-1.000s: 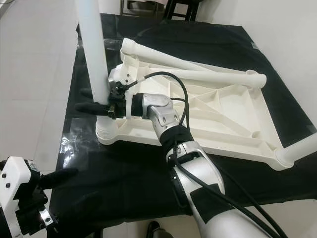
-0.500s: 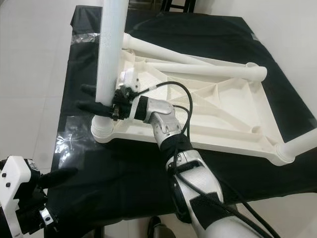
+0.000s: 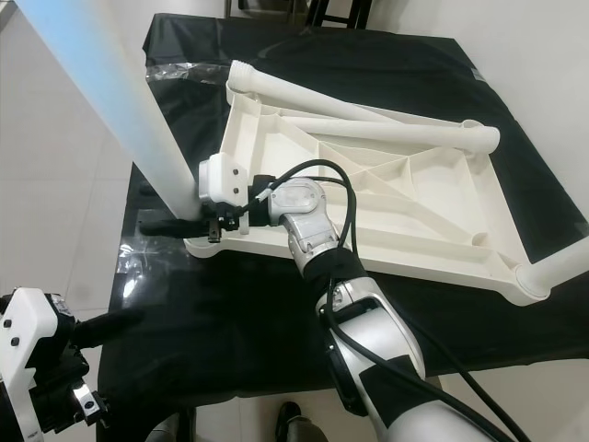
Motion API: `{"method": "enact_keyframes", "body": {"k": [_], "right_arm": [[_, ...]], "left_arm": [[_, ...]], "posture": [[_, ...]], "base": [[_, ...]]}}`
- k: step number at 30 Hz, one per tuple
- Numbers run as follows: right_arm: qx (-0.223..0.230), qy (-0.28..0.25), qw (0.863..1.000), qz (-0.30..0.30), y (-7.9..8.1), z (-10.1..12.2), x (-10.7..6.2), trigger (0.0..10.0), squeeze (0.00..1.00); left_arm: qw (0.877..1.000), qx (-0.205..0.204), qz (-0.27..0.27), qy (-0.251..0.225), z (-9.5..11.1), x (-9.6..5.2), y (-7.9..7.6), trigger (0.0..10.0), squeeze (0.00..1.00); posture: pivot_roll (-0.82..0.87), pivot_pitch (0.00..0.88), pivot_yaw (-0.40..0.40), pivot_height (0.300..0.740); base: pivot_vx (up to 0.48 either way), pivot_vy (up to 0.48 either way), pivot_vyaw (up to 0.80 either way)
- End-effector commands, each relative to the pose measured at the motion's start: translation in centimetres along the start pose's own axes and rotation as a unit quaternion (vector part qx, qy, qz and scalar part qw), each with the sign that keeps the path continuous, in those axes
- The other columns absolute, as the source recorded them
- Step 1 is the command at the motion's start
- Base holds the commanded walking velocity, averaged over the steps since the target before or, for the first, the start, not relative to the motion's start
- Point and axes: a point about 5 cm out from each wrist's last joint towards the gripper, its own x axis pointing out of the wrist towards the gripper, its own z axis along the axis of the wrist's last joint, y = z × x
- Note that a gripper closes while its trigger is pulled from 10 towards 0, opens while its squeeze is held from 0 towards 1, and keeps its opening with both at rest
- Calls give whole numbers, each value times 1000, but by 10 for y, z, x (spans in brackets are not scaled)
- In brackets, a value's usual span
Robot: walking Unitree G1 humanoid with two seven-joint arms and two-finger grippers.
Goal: Building children table
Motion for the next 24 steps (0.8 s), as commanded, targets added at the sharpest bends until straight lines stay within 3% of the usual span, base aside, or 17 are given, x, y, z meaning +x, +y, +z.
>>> {"method": "enact_keyframes", "body": {"k": [1, 4, 9, 24], "right_arm": [[159, 71, 984, 31, 31, -52, -8, 10000, 0], [217, 57, 974, -5, 26, -54, -5, 10000, 0], [241, 66, 968, -39, 25, -60, -5, 10000, 0], [256, 57, 963, -57, 30, -66, -8, 10000, 0]], "left_arm": [[1000, -2, -14, 7, -2, 0, -7, 10000, 0], [1000, -3, -15, 6, -2, 0, -7, 10000, 0], [1000, -4, -15, 7, -2, 0, -7, 10000, 0], [1000, -5, -16, 9, -3, -1, -7, 10000, 0]], "posture": [[154, 365, -125, 740], [153, 364, -125, 740], [154, 358, -124, 740], [155, 350, -118, 740]], "base": [[0, 0, 0], [0, 0, 0], [0, 0, 0], [0, 0, 0]]}}
